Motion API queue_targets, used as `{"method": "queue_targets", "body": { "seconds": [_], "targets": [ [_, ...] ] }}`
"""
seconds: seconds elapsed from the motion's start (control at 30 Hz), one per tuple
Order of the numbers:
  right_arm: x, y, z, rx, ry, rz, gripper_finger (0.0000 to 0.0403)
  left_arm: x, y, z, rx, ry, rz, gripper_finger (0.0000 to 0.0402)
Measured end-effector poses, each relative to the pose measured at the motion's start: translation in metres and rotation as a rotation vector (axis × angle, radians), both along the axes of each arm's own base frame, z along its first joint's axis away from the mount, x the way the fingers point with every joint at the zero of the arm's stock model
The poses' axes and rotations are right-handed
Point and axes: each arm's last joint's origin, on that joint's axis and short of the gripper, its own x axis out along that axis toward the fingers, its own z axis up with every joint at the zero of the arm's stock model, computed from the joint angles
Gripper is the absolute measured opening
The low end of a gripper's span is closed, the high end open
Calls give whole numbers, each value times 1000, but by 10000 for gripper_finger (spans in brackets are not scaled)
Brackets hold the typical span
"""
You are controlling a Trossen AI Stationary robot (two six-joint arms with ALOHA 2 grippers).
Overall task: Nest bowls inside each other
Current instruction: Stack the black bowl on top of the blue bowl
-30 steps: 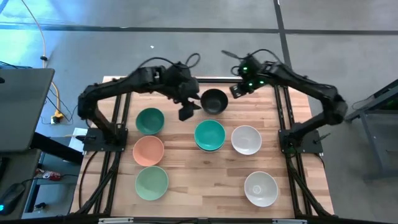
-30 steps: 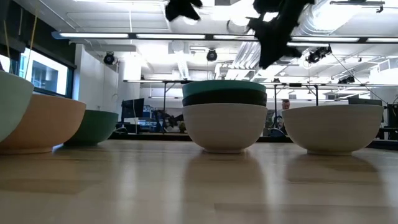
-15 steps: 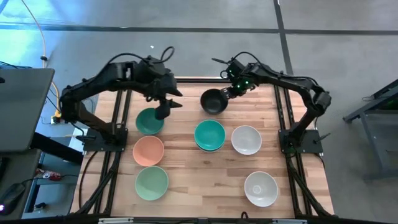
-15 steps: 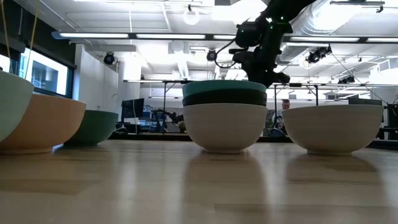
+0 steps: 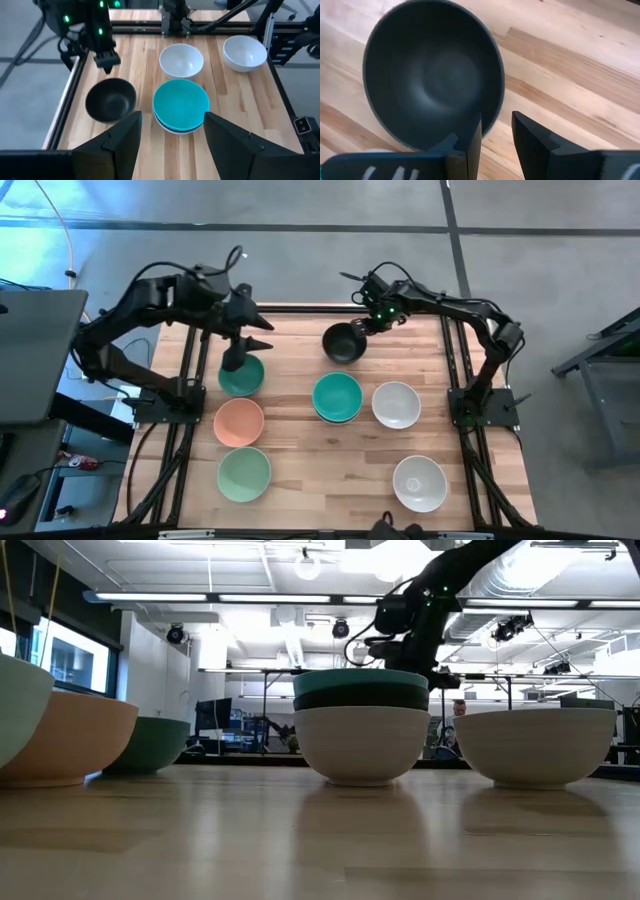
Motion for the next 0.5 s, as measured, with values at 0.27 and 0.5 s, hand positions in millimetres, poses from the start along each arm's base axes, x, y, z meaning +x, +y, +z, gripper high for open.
{"method": "queue_targets", "body": {
  "seconds": [0.27,0.5],
  "targets": [
    [4,-4,-15,19,41,2,102,-22,-8,12,3,-72,15,204],
    [8,-7,-27,36,69,2,102,-38,-13,19,1,-115,26,204]
  ]
}}
